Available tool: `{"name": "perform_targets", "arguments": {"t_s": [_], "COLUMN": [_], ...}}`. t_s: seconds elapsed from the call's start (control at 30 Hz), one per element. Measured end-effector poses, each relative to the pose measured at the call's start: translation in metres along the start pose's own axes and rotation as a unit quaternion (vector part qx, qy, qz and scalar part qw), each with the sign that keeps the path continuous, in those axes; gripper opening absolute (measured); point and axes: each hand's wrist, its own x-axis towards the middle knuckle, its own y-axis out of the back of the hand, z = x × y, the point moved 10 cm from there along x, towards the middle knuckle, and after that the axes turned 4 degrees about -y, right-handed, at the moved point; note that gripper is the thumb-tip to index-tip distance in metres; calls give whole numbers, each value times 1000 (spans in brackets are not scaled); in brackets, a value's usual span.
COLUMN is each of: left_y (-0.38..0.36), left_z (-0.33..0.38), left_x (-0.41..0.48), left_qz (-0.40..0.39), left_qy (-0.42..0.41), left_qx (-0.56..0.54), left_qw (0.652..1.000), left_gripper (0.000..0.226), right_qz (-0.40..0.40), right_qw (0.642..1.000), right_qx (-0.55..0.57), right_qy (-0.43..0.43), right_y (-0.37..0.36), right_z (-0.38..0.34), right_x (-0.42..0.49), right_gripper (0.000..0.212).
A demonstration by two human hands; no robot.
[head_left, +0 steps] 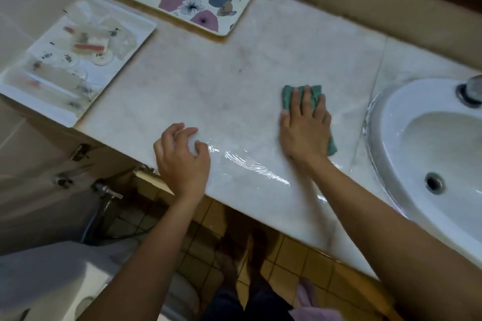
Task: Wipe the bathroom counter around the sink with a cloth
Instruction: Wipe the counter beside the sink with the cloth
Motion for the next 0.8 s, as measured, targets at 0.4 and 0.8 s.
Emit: {"name": "perform_targets", "arguments": {"t_s": [0.4,0.8], "left_y": [35,24], "left_z": [-43,-55], "left_x": [60,75], "left_qz": [-39,-29], "left_qy": [-101,-74], "left_qx": [6,26], "left_qw": [994,997], "left_gripper": [25,22], "right_qz": [-85,-43], "right_qw": [920,994], "right_qx": [-56,-11], "right_qy": [379,102], "right_y": [-18,-24], "right_z": [-44,-170], "right_x": [-157,39], "right_gripper": [53,59]}}
